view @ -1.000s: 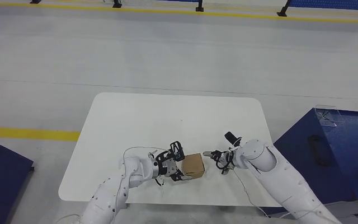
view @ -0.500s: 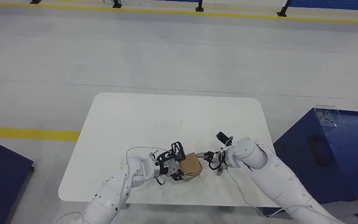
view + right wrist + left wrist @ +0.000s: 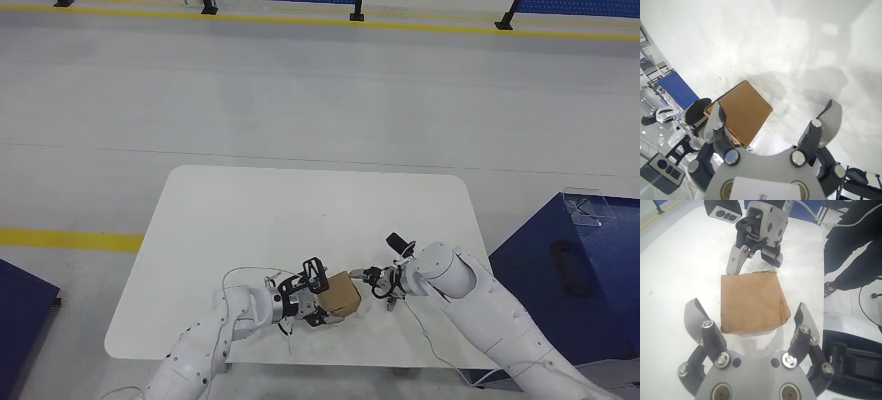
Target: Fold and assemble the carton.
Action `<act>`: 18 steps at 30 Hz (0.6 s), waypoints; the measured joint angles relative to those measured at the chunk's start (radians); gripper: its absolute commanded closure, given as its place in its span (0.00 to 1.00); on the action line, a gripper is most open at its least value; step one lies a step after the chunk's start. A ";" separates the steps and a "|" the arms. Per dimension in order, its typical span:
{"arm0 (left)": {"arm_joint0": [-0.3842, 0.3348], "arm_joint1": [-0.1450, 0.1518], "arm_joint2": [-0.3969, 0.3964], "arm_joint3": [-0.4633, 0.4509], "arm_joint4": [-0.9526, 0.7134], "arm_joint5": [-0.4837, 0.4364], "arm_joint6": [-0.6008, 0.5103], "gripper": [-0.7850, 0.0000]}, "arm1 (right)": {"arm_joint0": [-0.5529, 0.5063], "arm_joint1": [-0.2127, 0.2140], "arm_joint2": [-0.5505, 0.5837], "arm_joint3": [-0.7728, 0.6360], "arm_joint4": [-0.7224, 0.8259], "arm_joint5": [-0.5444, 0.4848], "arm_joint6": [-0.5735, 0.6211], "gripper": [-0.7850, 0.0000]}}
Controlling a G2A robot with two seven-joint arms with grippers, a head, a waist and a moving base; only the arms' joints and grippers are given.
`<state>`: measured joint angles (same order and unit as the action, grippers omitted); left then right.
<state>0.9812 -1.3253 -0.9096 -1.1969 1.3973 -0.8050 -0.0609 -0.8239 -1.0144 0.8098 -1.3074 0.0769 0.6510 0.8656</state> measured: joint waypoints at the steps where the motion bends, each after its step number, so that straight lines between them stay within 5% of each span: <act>1: 0.001 0.001 0.000 -0.003 0.003 0.004 -0.001 0.09 | 0.001 -0.002 -0.001 0.000 0.001 0.001 -0.001 0.00; 7: 0.000 0.001 0.004 -0.004 0.001 0.020 0.003 0.08 | 0.006 -0.008 -0.003 0.006 0.002 -0.004 0.000 0.00; 10: -0.003 0.001 0.007 -0.002 -0.003 0.018 0.008 0.15 | 0.010 -0.009 -0.001 0.019 0.001 -0.009 0.004 0.00; 12: -0.005 0.001 0.008 -0.002 -0.006 0.019 0.009 0.29 | 0.012 -0.010 0.002 0.026 0.001 -0.012 0.007 0.00; 18: -0.011 0.000 0.011 -0.002 -0.016 0.024 0.002 0.31 | 0.017 -0.009 0.020 0.045 0.008 -0.023 0.020 0.00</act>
<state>0.9700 -1.3251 -0.8986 -1.1989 1.3810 -0.7810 -0.0587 -0.8068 -1.0230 0.8300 -1.2629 0.0844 0.6284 0.8859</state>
